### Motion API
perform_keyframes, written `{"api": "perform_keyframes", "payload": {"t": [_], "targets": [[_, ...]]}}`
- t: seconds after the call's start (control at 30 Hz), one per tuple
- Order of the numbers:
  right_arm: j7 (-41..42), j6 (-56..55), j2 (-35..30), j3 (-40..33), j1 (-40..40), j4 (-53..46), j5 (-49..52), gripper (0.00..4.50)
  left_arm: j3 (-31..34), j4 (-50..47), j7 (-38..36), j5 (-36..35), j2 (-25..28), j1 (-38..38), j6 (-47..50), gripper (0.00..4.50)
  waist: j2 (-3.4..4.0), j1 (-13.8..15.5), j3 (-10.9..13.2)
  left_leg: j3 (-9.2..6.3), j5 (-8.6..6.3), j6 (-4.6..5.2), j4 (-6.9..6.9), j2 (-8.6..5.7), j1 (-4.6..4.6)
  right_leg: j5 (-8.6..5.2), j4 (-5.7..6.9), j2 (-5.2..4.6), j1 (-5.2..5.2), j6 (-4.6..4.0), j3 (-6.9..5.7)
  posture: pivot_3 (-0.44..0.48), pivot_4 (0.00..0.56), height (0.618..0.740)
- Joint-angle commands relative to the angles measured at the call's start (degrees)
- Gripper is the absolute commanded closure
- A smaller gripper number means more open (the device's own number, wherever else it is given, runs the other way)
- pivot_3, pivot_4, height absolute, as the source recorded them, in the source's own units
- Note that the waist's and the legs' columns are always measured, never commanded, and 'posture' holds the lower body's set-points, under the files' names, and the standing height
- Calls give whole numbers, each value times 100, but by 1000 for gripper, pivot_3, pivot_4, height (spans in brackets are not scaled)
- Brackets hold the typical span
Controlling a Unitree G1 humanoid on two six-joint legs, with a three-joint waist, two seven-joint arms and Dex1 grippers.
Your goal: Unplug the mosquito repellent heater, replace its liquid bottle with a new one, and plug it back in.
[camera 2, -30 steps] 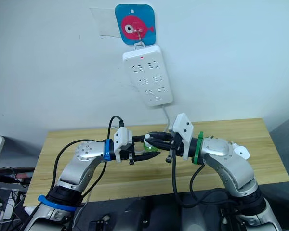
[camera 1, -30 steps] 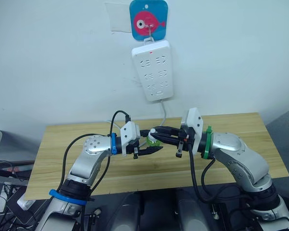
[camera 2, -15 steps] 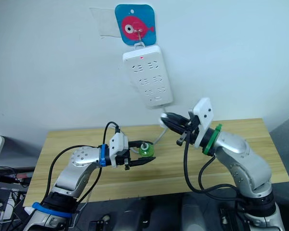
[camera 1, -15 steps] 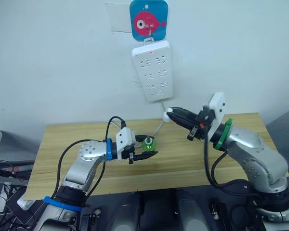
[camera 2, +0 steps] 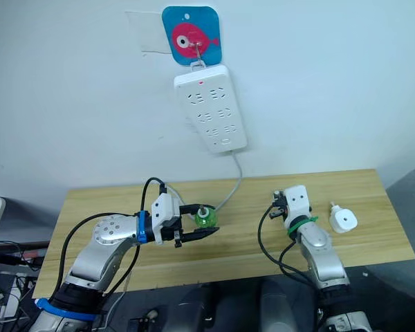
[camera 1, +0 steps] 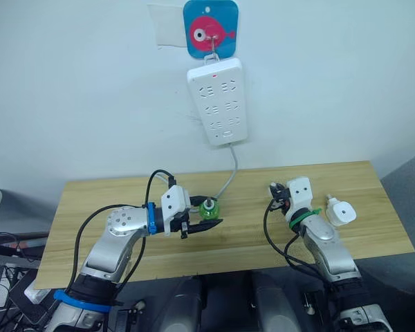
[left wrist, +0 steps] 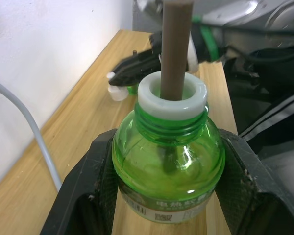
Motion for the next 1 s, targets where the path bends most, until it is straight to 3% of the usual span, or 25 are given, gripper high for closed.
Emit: {"api": "perform_keyframes", "payload": {"t": [0.03, 0.23, 0.43, 0.63, 0.83, 1.0], "targets": [[0, -328, 79, -103, -94, 217, -53, 4246, 94, -242, 51, -114, 13, 9, 28, 2228, 0, -3, 0, 0, 0, 0, 0, 1, 0, 0, 0, 0, 0, 0, 0, -41, 274, 740], [30, -562, 92, -120, -200, 644, -152, 4246, 82, -296, 68, -118, 18, 45, 59, 2228, 0, -2, 0, 0, -1, 1, 0, 1, 1, 0, 2, 1, 1, 0, 0, -41, 276, 740], [211, -438, -75, -161, 36, 165, -107, 2206, 67, -333, 75, -124, 9, 70, 77, 2228, 0, 1, 0, 0, -1, 1, 0, 0, 1, 0, 2, 1, 1, 0, 0, -51, 270, 740], [645, 43, -474, -169, 672, -1282, 36, 71, 22, -318, 94, -118, -36, 95, 29, 2228, 2, -1, -2, 0, -2, 3, 1, 0, 2, 0, 3, 1, 2, 0, 2, -61, 257, 740], [2080, 1298, -1151, 224, 1086, -3306, 1159, 28, 9, -220, 13, -128, -69, 65, -52, 2228, 7, -4, -6, -2, -9, 15, 1, 4, 3, -1, 0, 2, 6, 2, -1, -87, 252, 740], [2896, 2343, -1466, 694, 835, -4442, 2216, 28, -35, -87, -180, -121, -106, -39, -230, 2228, 6, -12, -7, -6, -11, 19, 1, 5, 3, -2, -5, 2, 8, 1, -5, -95, 252, 740]]}}
